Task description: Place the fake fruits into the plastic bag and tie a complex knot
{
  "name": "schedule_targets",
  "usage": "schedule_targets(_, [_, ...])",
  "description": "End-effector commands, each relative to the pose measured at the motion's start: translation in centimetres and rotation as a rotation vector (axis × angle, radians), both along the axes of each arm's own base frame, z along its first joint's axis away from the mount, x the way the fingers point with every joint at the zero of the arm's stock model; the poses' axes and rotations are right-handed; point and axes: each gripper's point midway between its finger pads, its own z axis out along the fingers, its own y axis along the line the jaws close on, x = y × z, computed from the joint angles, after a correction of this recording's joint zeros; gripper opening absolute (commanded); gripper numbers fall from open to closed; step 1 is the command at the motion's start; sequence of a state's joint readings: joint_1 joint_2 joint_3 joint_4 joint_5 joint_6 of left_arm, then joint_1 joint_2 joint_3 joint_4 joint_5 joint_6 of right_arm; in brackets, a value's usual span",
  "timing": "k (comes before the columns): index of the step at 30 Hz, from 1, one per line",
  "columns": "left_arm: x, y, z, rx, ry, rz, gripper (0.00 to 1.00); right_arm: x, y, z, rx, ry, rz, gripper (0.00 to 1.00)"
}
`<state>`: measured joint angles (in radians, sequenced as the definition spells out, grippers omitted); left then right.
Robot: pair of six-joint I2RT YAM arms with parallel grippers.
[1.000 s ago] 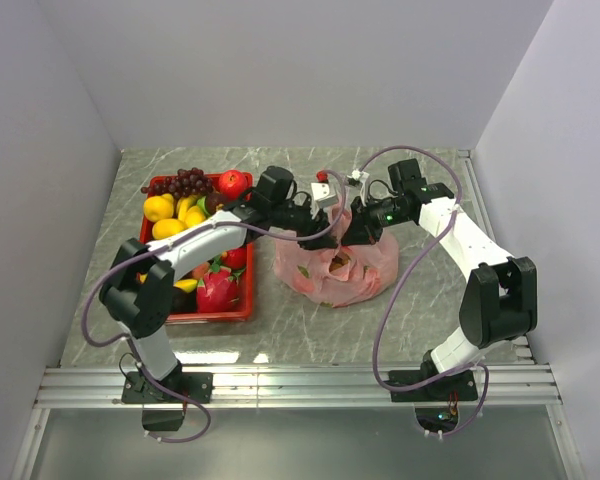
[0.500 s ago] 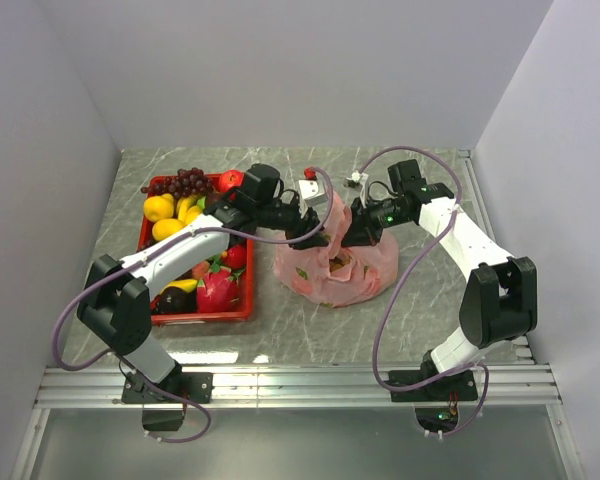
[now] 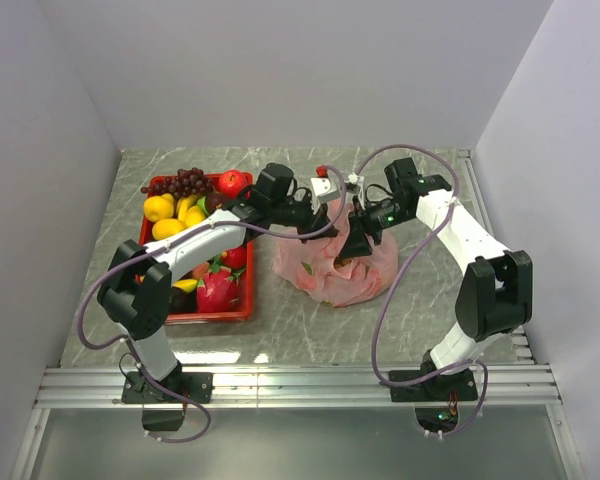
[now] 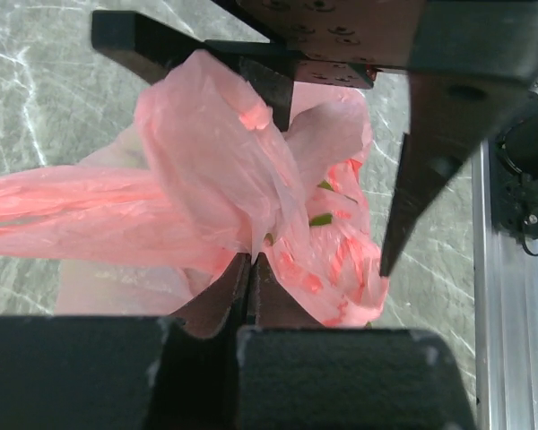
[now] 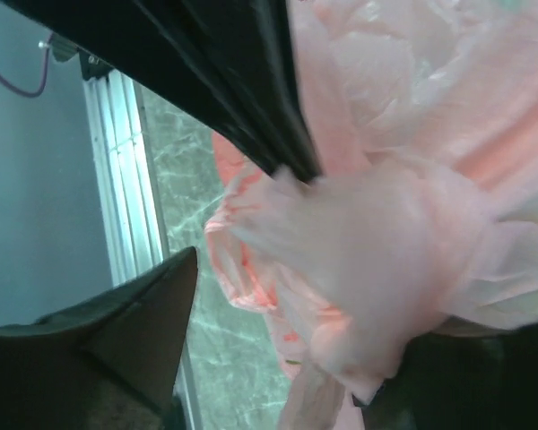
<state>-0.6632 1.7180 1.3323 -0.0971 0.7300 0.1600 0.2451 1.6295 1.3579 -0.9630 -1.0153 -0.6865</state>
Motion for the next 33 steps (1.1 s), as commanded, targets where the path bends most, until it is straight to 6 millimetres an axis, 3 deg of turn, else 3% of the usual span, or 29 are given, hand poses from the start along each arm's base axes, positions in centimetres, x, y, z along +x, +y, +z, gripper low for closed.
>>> schedule_targets(1, [0.6, -2.0, 3.2, -0.074, -0.082, -0.002, 0.00, -0.1, 0.7, 1.4, 0.034, -0.011, 0.026, 0.71])
schedule_targets(6, [0.1, -2.8, 3.4, -0.091, -0.080, -0.008, 0.00, 0.1, 1.1, 1.3, 0.057, 0.036, 0.017, 0.70])
schedule_targets(9, [0.0, -2.9, 3.7, -0.098, -0.086, -0.004, 0.00, 0.3, 1.2, 1.0, 0.059, 0.052, 0.008, 0.64])
schedule_targets(12, [-0.1, -3.1, 4.2, -0.112, -0.079, -0.005, 0.00, 0.8, 1.3, 0.5, 0.054, 0.050, -0.009, 0.50])
schedule_targets(13, [-0.1, -3.1, 4.3, -0.111, -0.074, -0.001, 0.00, 1.0, 1.3, 0.5, 0.056, 0.040, -0.012, 0.35])
schedule_targets(15, [0.1, -2.8, 4.3, -0.099, -0.060, 0.018, 0.01, 0.9, 1.2, 0.4, 0.051, 0.035, -0.015, 0.23])
schedule_targets(16, [0.0, -2.5, 3.9, -0.081, -0.048, 0.021, 0.06, 0.9, 1.2, 0.4, 0.050, 0.032, -0.013, 0.12])
schedule_targets(18, [0.3, -1.4, 4.4, -0.079, -0.054, 0.040, 0.15, 1.1, 0.9, 0.3, 0.038, 0.014, -0.021, 0.02])
schedule_targets(19, [0.3, -0.7, 4.7, -0.079, -0.040, 0.050, 0.26, 1.2, 0.8, 0.4, 0.038, 0.004, -0.025, 0.00])
schedule_targets(22, [0.9, 2.2, 7.2, -0.114, -0.035, 0.100, 0.43, 1.3, 0.5, 0.6, 0.036, -0.021, -0.031, 0.00])
schedule_targets(24, [2.1, 4.7, 9.2, -0.144, -0.045, 0.170, 0.50, 1.1, 0.4, 0.8, 0.040, -0.046, -0.018, 0.00])
schedule_targets(27, [4.2, 7.2, 10.5, -0.157, -0.024, 0.276, 0.65, 0.2, 0.4, 1.2, 0.057, -0.078, 0.026, 0.00])
schedule_targets(31, [6.8, 7.6, 10.3, -0.139, 0.033, 0.333, 0.70, -0.6, 0.4, 1.4, 0.082, -0.154, 0.105, 0.00])
schedule_targets(32, [7.3, 7.2, 11.4, -0.158, 0.035, 0.329, 0.72, -0.5, 0.4, 1.4, 0.080, -0.174, 0.115, 0.00])
schedule_targets(33, [8.1, 6.7, 10.2, -0.148, 0.083, 0.336, 0.73, -0.4, 0.5, 1.5, 0.076, -0.185, 0.119, 0.00])
